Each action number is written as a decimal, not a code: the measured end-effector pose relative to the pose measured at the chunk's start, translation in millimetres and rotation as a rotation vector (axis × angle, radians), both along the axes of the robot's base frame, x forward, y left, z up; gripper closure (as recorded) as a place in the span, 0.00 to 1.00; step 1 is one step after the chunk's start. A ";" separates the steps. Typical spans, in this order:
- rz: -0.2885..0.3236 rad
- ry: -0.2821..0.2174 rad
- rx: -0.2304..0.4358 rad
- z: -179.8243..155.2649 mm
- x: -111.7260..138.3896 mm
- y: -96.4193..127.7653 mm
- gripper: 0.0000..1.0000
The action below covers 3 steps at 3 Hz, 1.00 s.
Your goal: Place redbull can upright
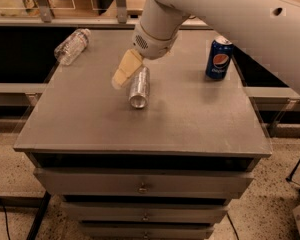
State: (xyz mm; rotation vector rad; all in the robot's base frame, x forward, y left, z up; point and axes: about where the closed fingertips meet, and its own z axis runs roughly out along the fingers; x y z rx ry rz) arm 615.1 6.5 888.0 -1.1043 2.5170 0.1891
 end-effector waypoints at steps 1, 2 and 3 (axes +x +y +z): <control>-0.179 -0.046 -0.015 2.3 41.7 -2.2 0.00; -0.264 -0.033 0.006 2.7 44.2 -3.3 0.00; -0.295 -0.032 -0.012 -4.1 47.2 -1.5 0.00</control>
Offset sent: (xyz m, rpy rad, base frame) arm 0.0372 -0.0013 0.0020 -0.0139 -0.0425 -0.1549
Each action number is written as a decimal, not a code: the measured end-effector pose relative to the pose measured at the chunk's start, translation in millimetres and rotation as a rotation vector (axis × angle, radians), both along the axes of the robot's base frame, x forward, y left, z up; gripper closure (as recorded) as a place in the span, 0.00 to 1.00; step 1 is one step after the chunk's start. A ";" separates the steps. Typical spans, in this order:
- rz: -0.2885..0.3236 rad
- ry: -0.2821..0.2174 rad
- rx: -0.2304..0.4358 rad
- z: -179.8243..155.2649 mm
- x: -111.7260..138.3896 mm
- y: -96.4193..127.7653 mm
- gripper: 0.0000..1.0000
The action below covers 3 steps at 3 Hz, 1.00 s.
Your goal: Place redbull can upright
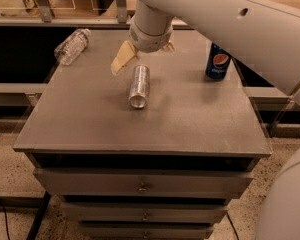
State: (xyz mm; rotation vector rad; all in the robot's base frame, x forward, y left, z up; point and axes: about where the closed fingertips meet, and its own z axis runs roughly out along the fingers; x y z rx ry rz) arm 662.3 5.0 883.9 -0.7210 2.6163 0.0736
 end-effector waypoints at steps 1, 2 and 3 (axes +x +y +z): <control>-0.101 0.001 -0.057 -10.9 7.0 -0.2 0.00; -0.180 -0.007 -0.046 -10.3 11.1 0.0 0.00; -0.171 0.061 -0.040 -23.7 12.7 8.0 0.00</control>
Offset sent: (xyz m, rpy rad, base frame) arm 0.0058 -0.0001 -0.0089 -0.0461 0.0011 -0.0823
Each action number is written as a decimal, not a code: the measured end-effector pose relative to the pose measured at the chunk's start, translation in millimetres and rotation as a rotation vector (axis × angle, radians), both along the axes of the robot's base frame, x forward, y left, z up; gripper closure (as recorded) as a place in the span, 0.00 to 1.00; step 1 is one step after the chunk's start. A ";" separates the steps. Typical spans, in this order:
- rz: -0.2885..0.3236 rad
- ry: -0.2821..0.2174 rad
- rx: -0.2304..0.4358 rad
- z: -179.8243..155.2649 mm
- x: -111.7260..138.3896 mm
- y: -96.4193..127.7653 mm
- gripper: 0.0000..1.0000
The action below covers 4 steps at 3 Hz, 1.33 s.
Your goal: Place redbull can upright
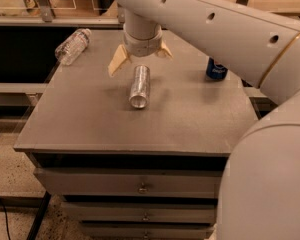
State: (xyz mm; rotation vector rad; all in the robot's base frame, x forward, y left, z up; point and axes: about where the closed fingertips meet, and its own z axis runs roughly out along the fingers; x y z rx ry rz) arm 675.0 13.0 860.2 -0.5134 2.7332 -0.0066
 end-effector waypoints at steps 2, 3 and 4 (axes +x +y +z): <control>-0.089 0.148 -0.052 -24.6 -1.2 9.6 0.00; -0.145 0.161 -0.101 -24.6 -5.1 11.2 0.00; -0.175 0.178 -0.141 -26.9 -7.0 12.4 0.17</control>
Offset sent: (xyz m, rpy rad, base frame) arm -0.0106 0.0124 -0.0259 -0.1018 0.2187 -0.1679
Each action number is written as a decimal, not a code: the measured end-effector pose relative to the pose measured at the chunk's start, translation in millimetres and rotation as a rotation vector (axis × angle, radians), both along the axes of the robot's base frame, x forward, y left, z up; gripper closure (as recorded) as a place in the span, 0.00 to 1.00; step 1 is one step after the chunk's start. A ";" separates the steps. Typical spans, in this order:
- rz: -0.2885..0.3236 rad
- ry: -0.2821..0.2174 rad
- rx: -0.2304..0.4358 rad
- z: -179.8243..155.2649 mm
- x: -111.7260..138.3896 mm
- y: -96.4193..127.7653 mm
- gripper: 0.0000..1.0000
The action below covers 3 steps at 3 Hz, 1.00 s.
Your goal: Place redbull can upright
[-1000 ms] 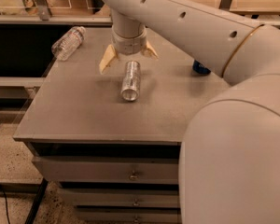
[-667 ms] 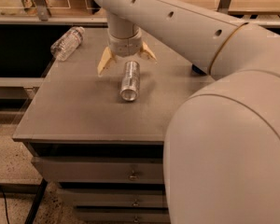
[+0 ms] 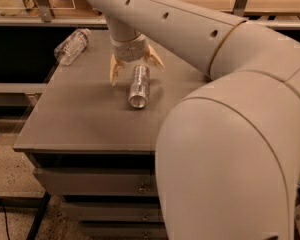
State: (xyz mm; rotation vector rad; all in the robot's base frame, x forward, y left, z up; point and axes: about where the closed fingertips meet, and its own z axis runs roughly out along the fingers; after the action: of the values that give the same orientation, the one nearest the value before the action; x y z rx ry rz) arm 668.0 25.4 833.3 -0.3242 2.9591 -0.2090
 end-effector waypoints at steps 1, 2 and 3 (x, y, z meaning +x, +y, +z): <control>-0.014 0.017 -0.018 -3.1 -0.7 2.1 0.41; -0.024 0.024 0.002 -4.0 -1.5 1.7 0.64; 0.033 0.047 0.052 -1.3 -4.7 4.6 0.87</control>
Offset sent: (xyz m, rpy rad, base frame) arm -0.0094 -0.0032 -0.0010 0.0124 0.0515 -0.0416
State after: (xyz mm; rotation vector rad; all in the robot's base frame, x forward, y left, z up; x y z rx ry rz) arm 663.3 30.0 832.0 -0.3759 2.9972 -0.1225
